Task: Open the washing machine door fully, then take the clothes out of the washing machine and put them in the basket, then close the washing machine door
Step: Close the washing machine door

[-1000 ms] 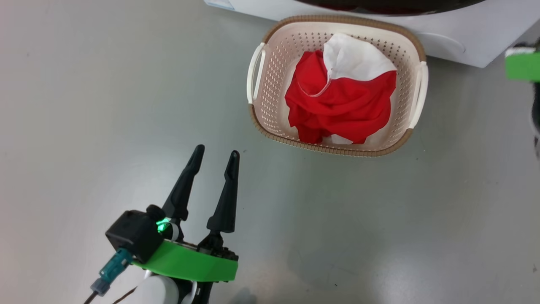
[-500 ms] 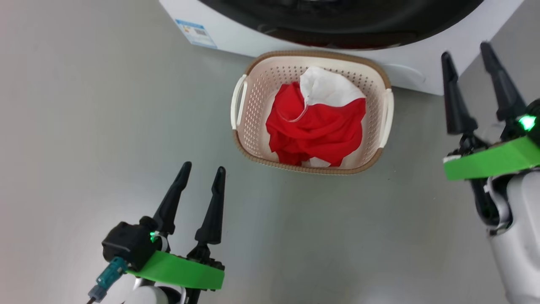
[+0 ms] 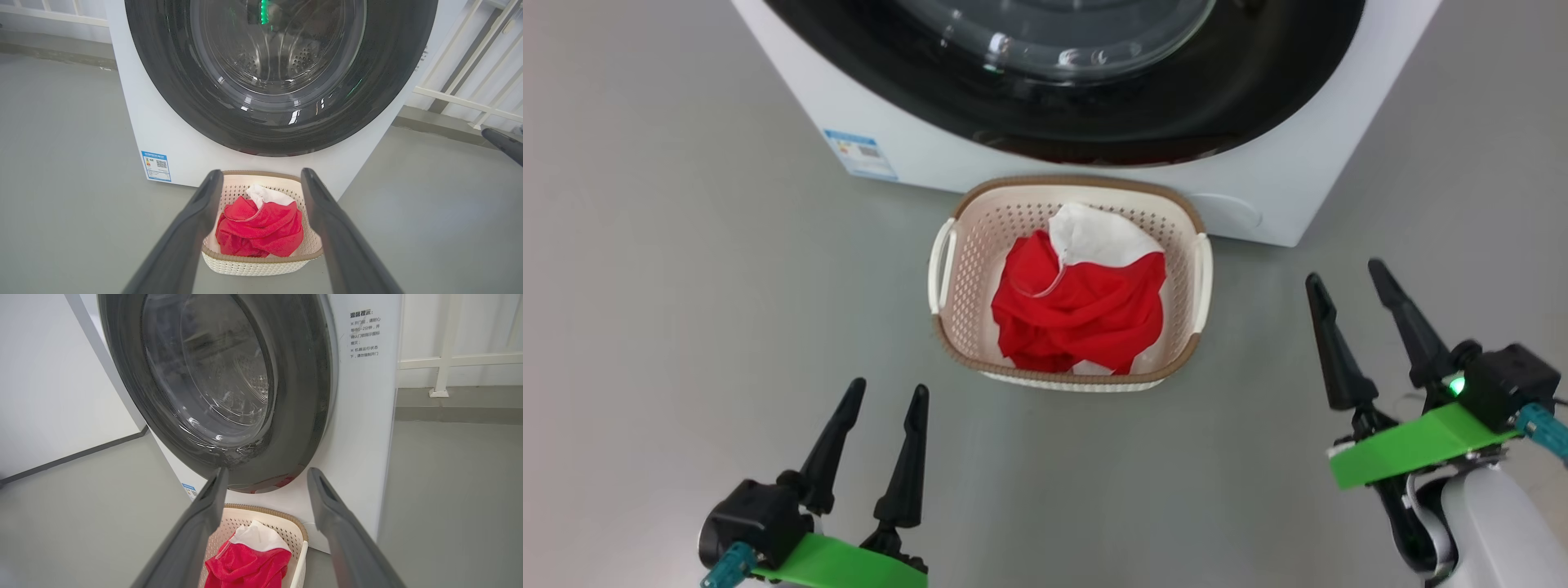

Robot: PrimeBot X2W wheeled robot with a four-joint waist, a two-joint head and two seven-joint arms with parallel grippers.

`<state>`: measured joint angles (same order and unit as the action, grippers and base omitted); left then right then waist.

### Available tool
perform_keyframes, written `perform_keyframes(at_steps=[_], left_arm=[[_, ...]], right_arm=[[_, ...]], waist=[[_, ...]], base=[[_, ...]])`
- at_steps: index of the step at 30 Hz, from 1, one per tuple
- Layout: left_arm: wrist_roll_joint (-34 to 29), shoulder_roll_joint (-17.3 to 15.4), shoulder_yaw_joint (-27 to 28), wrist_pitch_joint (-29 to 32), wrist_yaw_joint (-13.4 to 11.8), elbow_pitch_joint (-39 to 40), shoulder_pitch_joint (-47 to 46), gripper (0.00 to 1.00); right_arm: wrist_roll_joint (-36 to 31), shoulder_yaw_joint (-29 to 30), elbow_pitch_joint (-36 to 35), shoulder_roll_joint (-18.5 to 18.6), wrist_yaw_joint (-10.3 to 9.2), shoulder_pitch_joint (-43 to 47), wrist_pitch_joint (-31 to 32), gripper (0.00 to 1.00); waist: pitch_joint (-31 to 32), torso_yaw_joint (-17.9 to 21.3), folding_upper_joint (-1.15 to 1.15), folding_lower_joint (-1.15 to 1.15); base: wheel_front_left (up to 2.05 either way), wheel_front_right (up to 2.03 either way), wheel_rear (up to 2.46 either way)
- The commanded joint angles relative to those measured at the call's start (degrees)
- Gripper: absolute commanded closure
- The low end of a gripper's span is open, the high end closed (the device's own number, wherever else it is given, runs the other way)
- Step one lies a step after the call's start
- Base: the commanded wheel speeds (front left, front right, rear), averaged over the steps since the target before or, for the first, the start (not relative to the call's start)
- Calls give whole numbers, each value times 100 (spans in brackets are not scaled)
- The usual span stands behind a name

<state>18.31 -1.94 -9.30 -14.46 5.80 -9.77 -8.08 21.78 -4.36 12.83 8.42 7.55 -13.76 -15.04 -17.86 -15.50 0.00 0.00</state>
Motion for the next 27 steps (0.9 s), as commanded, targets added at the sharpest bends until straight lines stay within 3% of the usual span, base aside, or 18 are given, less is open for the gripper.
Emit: perform_keyframes(at_steps=[1,27], left_arm=[[-90,-94,220,-54,64,70,65,0],[-329,-94,730,-54,167,-42,591,0]], right_arm=[[97,-150,-117,-31,-6,146,4,0],[51,223,-54,-271,-6,1455,4,0]], waist=[[277,262,0,0],[964,1108,0,0]], base=[[0,0,0],[0,0,0]])
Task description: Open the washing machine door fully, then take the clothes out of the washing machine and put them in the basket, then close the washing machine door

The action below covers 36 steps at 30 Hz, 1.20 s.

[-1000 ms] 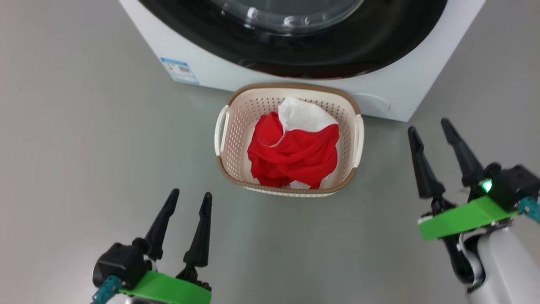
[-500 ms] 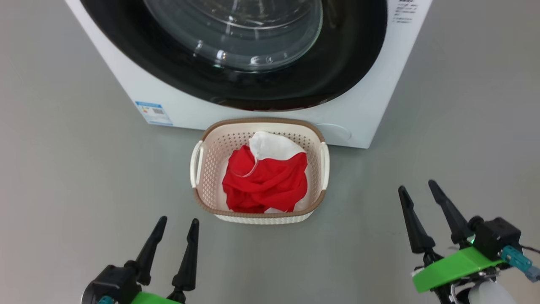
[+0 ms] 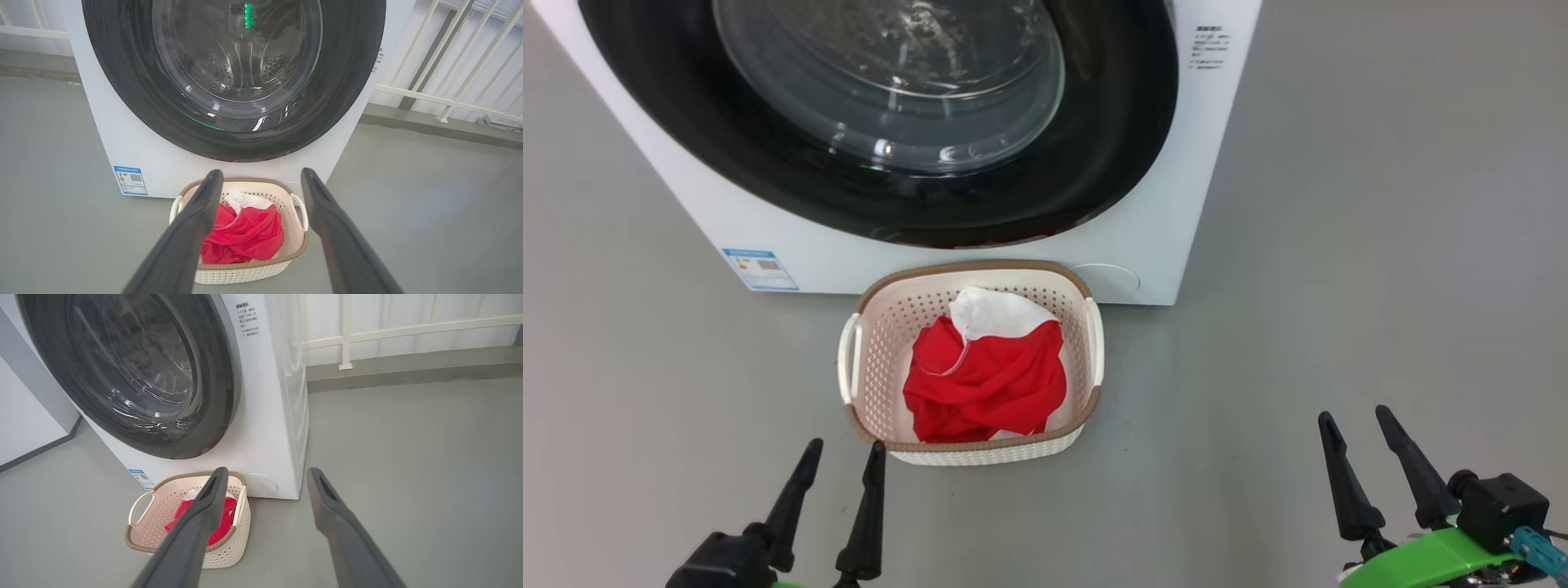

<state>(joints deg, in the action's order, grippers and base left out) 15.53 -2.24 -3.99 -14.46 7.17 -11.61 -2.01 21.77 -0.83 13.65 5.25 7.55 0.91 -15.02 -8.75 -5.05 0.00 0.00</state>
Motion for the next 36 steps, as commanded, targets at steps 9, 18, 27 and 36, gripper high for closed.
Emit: perform_keyframes(at_steps=[9,18,27,36], left_arm=[[-104,-64,347,-54,31,229,185,0],[-155,-64,427,-54,31,272,374,0],[-149,-64,496,-54,31,346,460,0],[-101,-64,486,-54,32,371,486,0]], right_arm=[[29,15,-229,-5,-6,205,2,0],[11,127,-315,-10,-6,398,2,0],[-21,199,-349,-32,-6,485,2,0],[-38,181,-355,-42,-6,485,2,0]], waist=[[133,349,0,0],[227,464,0,0],[270,452,0,0],[308,449,0,0]], base=[[0,0,0],[0,0,0],[0,0,0],[0,0,0]])
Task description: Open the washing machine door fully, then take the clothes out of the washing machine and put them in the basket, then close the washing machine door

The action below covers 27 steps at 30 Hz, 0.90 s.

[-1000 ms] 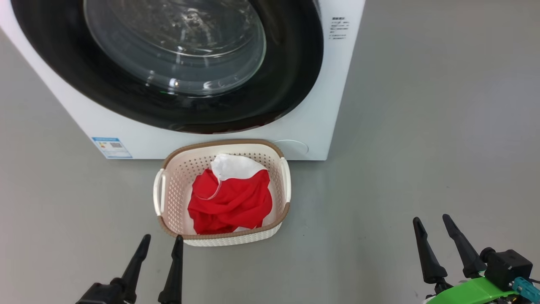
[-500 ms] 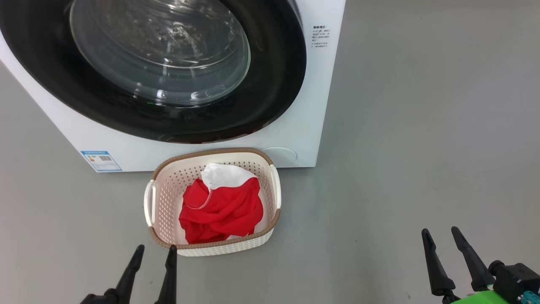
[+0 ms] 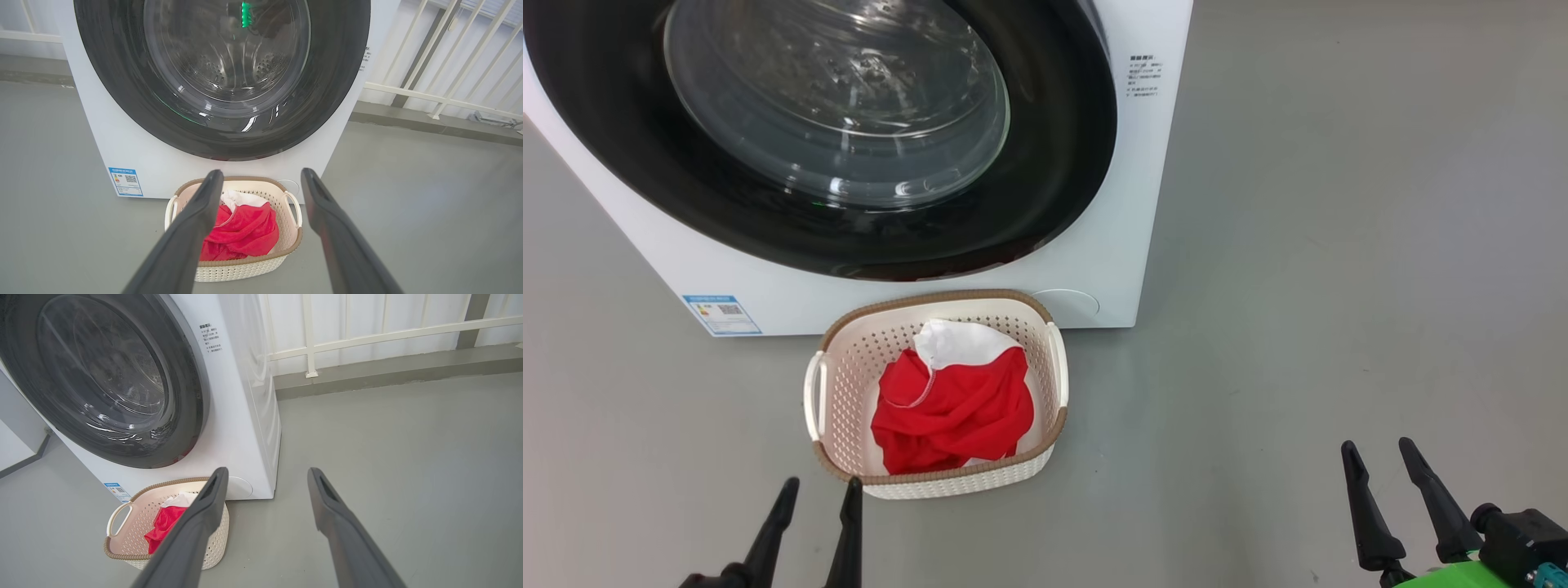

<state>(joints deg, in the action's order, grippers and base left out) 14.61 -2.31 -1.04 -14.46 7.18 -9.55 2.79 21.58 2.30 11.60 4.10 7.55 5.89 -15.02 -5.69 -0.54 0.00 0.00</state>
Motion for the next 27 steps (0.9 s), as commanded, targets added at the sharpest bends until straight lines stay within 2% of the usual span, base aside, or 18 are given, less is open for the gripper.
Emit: perform_keyframes(at_steps=[1,9,10,18,23,27], left_arm=[[11,-56,183,-54,30,155,13,0],[171,-56,154,-54,31,51,-26,0],[126,-3,-23,0,0,-52,80,100],[252,54,-86,54,-9,-442,81,100],[583,28,-80,114,-10,-428,57,100],[847,7,-76,163,-10,-438,20,100]], right_arm=[[-20,-136,-149,73,-6,-12,2,0],[-16,-172,-167,54,-6,-39,2,0],[1,-41,-20,-23,0,0,0,100],[117,-126,391,-140,0,-11,25,100],[417,-123,374,-125,0,-45,96,100],[656,-122,381,-112,-1,-89,152,100]], waist=[[4,-4,0,0],[-13,-19,0,0],[-13,-20,0,0],[-11,-18,0,0],[32,-15,0,-13],[41,-13,0,-1]], base=[[0,0,0],[0,0,0],[0,0,0],[0,0,0],[0,0,0],[0,0,0]])
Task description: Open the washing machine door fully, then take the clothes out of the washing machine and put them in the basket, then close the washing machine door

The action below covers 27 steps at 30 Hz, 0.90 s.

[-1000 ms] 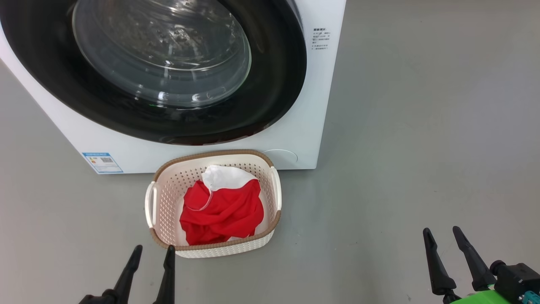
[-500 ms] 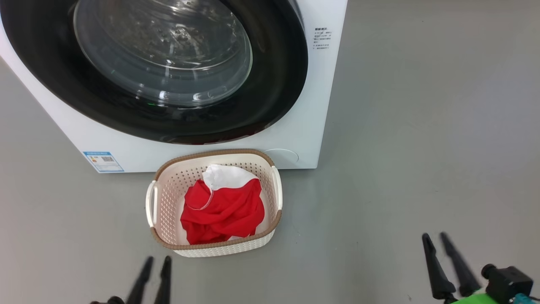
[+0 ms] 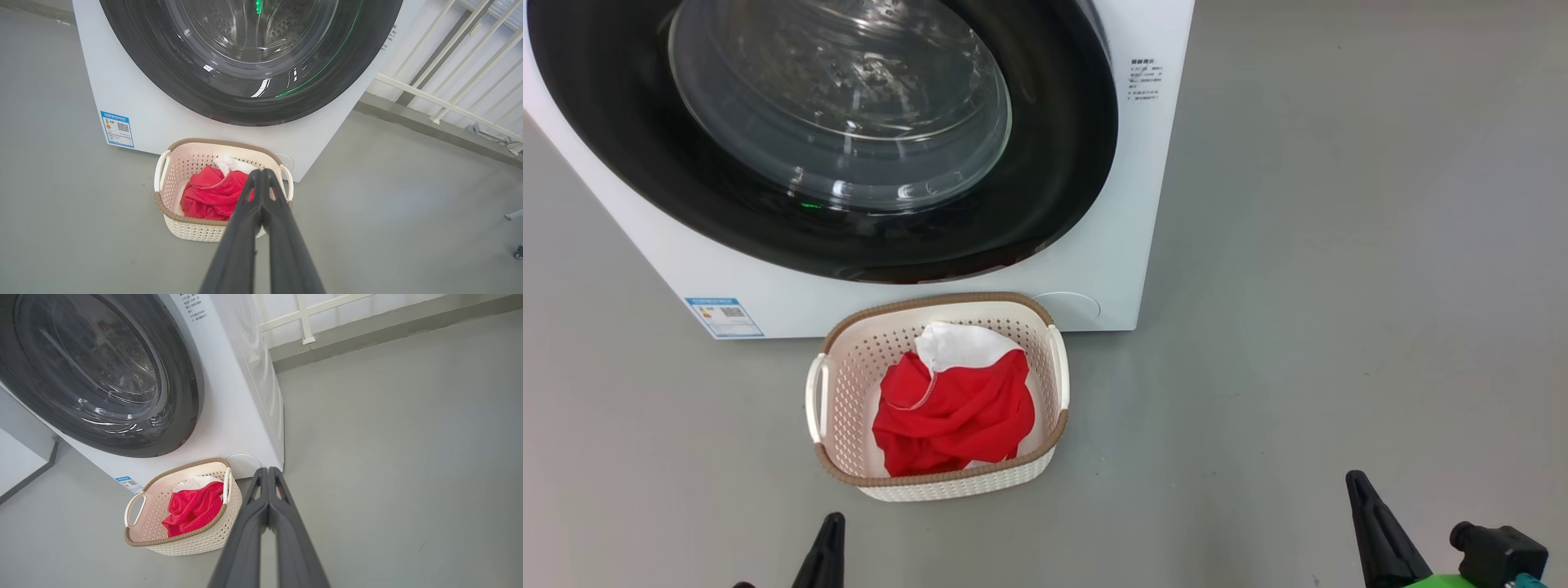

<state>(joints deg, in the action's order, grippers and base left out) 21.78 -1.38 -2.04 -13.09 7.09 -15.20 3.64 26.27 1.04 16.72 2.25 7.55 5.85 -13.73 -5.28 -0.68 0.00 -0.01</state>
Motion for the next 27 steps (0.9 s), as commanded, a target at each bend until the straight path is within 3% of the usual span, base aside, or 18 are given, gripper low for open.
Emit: perform_keyframes(at_steps=[1,27], left_arm=[[195,-91,25,38,0,123,-75,100],[1806,-190,90,368,12,106,-283,100]], right_arm=[[246,5,-130,76,-1,-98,37,100],[1710,50,-157,128,-2,-345,415,100]], waist=[[3,1,0,1],[114,16,0,1]], base=[[0,0,0],[0,0,0]])
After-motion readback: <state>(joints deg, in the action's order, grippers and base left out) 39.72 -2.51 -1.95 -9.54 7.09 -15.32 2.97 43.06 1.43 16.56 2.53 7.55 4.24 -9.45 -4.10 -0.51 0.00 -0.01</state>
